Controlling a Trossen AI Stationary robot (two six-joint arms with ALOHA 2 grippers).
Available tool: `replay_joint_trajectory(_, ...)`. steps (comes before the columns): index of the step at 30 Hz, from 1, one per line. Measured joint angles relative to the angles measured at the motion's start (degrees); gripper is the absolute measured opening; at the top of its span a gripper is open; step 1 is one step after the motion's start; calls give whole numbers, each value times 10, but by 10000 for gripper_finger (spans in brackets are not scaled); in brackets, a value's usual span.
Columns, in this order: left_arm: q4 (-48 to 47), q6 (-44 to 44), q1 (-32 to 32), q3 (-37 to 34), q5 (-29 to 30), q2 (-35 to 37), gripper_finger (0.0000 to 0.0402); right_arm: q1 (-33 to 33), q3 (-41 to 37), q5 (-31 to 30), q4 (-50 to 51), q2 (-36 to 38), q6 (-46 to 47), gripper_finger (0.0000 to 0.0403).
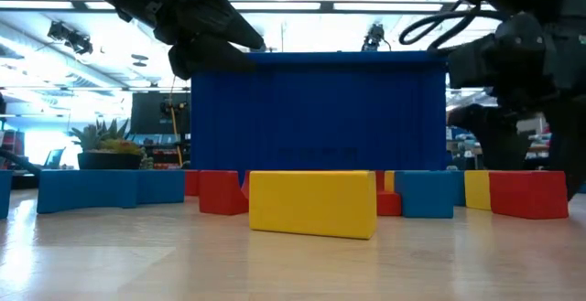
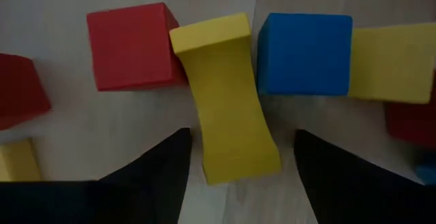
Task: Sort blocks
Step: Put the yellow block with the other yellow blocks into the blue bin
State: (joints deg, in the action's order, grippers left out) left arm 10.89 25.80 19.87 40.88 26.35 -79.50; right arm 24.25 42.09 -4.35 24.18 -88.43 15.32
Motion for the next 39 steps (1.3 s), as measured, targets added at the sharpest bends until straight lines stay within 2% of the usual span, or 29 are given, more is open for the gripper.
replay_joint_trajectory(5,0,-1,0,0,0,0,234,0,1,-4,-8,-13,-1,211)
replay_joint_trajectory(12,0,-1,0,0,0,0,234,0,0,14,2,9,0,118)
replay_joint_trajectory(22,0,-2,0,0,1,0,234,0,21,10,72,116,16,115)
replay_joint_trajectory(27,0,-2,0,0,20,0,234,-12,71,-62,69,170,-14,117)
replay_joint_trajectory(31,0,-2,0,0,26,0,234,-34,118,-144,32,196,-67,117)
replay_joint_trajectory(35,0,-2,0,0,26,0,234,-72,143,-216,-58,205,-135,117)
replay_joint_trajectory(39,0,-2,0,0,26,0,234,-116,144,-231,-174,200,-206,117)
